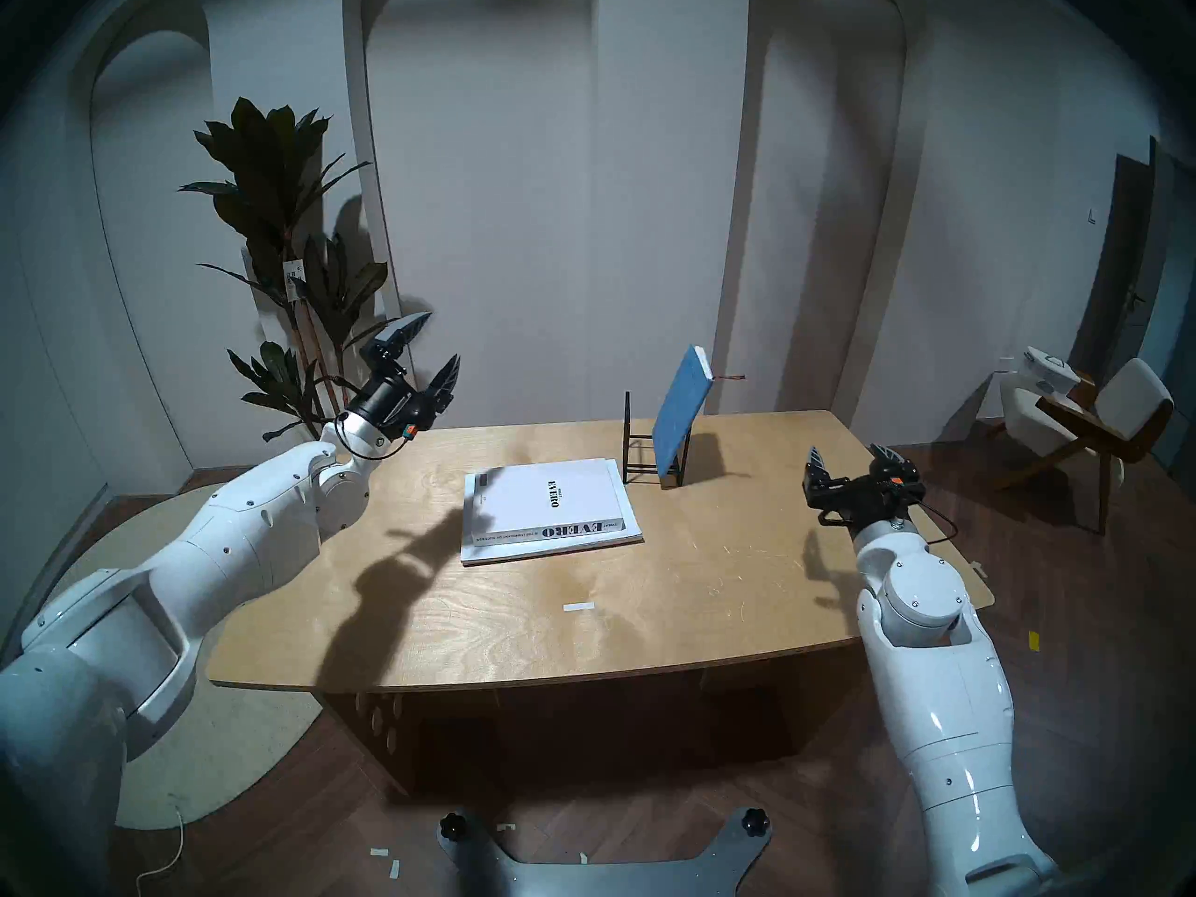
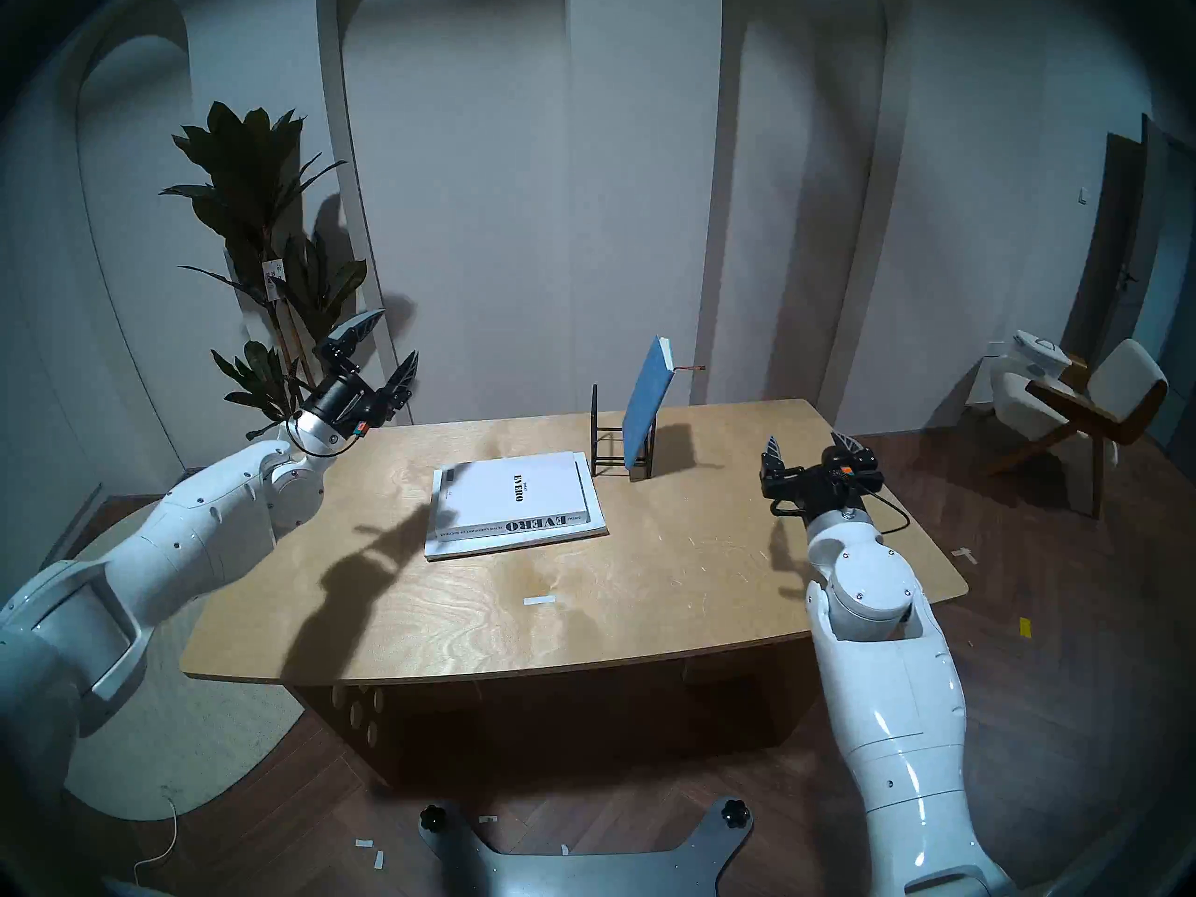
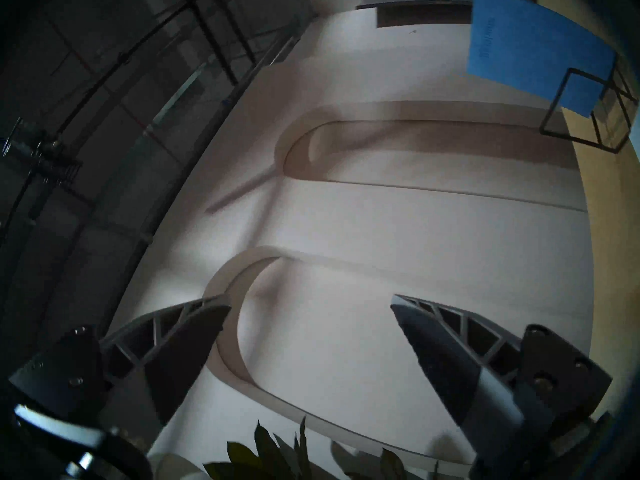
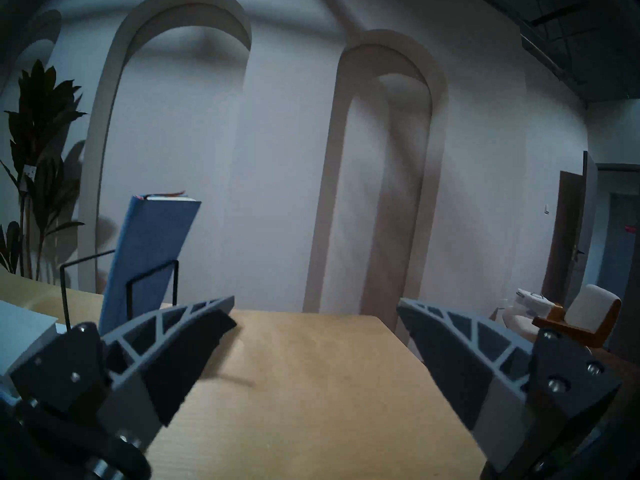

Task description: Stack the books into one stack

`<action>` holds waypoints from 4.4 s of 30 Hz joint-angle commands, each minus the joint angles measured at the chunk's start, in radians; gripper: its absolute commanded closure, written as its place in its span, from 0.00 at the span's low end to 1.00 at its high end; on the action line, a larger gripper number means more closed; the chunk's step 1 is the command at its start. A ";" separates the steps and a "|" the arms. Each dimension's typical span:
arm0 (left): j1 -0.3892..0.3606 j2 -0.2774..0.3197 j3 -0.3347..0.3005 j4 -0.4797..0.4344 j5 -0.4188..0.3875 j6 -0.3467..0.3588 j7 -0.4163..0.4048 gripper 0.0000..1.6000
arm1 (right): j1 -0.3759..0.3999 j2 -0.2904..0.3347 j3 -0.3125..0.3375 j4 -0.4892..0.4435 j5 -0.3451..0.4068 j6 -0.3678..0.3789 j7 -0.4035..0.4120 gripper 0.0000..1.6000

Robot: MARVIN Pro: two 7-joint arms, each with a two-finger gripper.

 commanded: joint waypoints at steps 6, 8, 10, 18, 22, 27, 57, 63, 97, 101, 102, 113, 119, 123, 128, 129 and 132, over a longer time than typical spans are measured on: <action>0.079 0.001 -0.093 -0.117 -0.221 0.020 -0.002 0.00 | 0.166 -0.019 -0.096 0.080 -0.068 -0.041 -0.028 0.00; 0.092 0.007 -0.102 -0.140 -0.252 0.031 -0.009 0.00 | 0.186 -0.018 -0.109 0.102 -0.078 -0.048 -0.029 0.00; 0.105 0.014 -0.109 -0.166 -0.282 0.048 -0.016 0.00 | 0.205 -0.021 -0.118 0.126 -0.088 -0.058 -0.036 0.00; 0.134 0.067 -0.133 -0.242 -0.363 0.187 -0.069 0.00 | 0.255 -0.029 -0.144 0.201 -0.113 -0.116 -0.056 0.00; 0.096 0.100 -0.142 -0.204 -0.332 0.267 -0.077 0.00 | 0.265 -0.025 -0.154 0.223 -0.122 -0.143 -0.056 0.00; 0.083 0.122 -0.171 -0.171 -0.375 0.320 -0.126 0.00 | 0.282 -0.025 -0.163 0.256 -0.129 -0.180 -0.060 0.00; 0.141 0.161 -0.198 -0.190 -0.421 0.446 -0.150 0.00 | 0.494 -0.109 -0.282 0.596 -0.190 -0.356 -0.077 0.00; 0.141 0.163 -0.195 -0.193 -0.425 0.450 -0.145 0.00 | 0.531 -0.129 -0.285 0.655 -0.198 -0.369 -0.101 0.00; 0.143 0.164 -0.194 -0.193 -0.423 0.446 -0.141 0.00 | 0.775 -0.198 -0.320 1.063 -0.239 -0.436 -0.132 0.00; 0.143 0.163 -0.195 -0.193 -0.423 0.445 -0.141 0.00 | 0.809 -0.207 -0.321 1.116 -0.244 -0.428 -0.148 0.33; 0.143 0.163 -0.195 -0.193 -0.423 0.445 -0.141 0.00 | 0.817 -0.210 -0.322 1.128 -0.248 -0.423 -0.160 0.51; 0.143 0.163 -0.195 -0.193 -0.422 0.445 -0.141 0.00 | 0.864 -0.241 -0.346 1.252 -0.293 -0.461 -0.271 1.00; 0.143 0.163 -0.195 -0.193 -0.422 0.445 -0.141 0.00 | 0.868 -0.254 -0.341 1.246 -0.299 -0.502 -0.373 1.00; 0.143 0.163 -0.195 -0.193 -0.422 0.444 -0.141 0.00 | 0.875 -0.259 -0.334 1.225 -0.297 -0.523 -0.420 1.00; 0.143 0.164 -0.195 -0.193 -0.422 0.444 -0.141 0.00 | 0.880 -0.258 -0.346 1.205 -0.320 -0.558 -0.468 1.00; 0.143 0.163 -0.195 -0.193 -0.422 0.444 -0.141 0.00 | 0.880 -0.259 -0.346 1.203 -0.320 -0.563 -0.469 1.00; 0.143 0.163 -0.195 -0.193 -0.422 0.444 -0.141 0.00 | 0.882 -0.256 -0.353 1.195 -0.334 -0.583 -0.491 1.00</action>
